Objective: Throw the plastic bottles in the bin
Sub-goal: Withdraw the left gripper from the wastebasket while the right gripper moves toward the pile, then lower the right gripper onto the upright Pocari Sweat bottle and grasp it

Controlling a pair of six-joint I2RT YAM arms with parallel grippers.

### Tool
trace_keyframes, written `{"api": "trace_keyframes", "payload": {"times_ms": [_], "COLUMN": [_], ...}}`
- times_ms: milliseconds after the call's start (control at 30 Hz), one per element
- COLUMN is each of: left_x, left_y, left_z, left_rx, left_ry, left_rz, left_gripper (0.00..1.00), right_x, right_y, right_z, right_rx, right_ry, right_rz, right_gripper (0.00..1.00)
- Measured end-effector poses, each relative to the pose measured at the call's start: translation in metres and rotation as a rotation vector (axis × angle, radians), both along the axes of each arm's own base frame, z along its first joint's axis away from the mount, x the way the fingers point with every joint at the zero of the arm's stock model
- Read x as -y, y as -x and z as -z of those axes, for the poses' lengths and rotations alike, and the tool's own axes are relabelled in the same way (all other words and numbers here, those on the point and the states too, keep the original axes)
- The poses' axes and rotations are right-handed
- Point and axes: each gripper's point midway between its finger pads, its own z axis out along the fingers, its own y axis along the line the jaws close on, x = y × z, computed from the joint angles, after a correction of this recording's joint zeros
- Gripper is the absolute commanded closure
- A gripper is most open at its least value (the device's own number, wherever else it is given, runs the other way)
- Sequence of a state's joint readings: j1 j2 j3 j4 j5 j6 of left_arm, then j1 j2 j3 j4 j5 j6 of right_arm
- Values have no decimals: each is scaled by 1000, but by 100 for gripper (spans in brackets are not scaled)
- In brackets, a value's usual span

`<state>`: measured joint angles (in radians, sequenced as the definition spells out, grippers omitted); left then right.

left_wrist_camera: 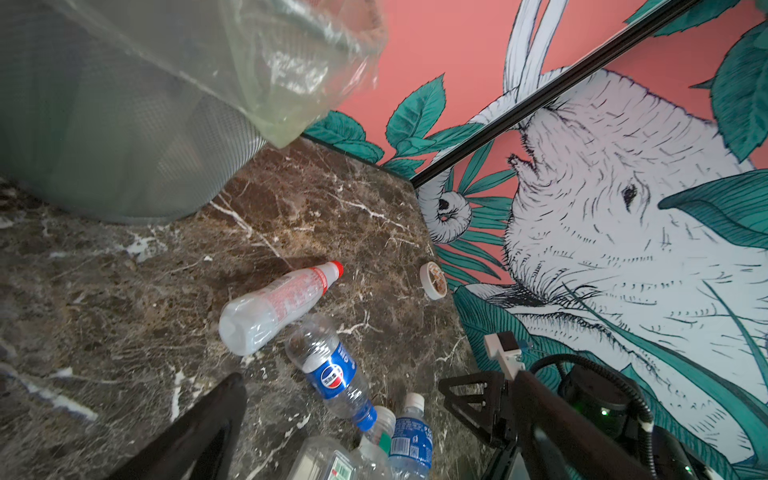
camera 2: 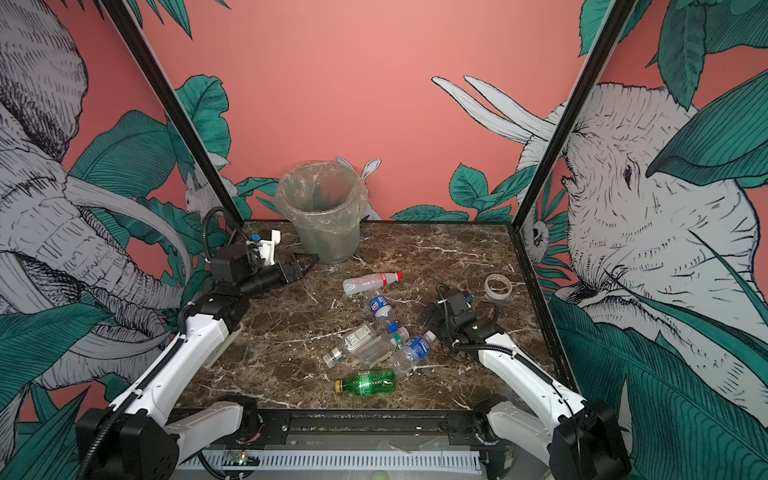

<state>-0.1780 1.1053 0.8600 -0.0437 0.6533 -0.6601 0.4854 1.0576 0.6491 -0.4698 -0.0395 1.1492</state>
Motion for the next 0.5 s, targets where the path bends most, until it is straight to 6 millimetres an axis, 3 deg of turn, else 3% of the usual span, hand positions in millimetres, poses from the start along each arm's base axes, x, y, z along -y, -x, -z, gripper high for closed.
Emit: {"api": "trace_keyframes", "payload": {"times_ms": [200,500], "left_x": [1,1], "left_y": [6,14], "left_z": [27,50], "left_rx": [-52,-92], "left_ry": [-21,-46], "left_rz": [16,29], "left_gripper": [0,0], "right_x": [-1,-10], "right_y": [8,22], "right_z": [12,26], "right_rx": [-36,-80], "right_ry": [-9,-14], "right_rz": [16,9], "right_gripper": [1,5]}}
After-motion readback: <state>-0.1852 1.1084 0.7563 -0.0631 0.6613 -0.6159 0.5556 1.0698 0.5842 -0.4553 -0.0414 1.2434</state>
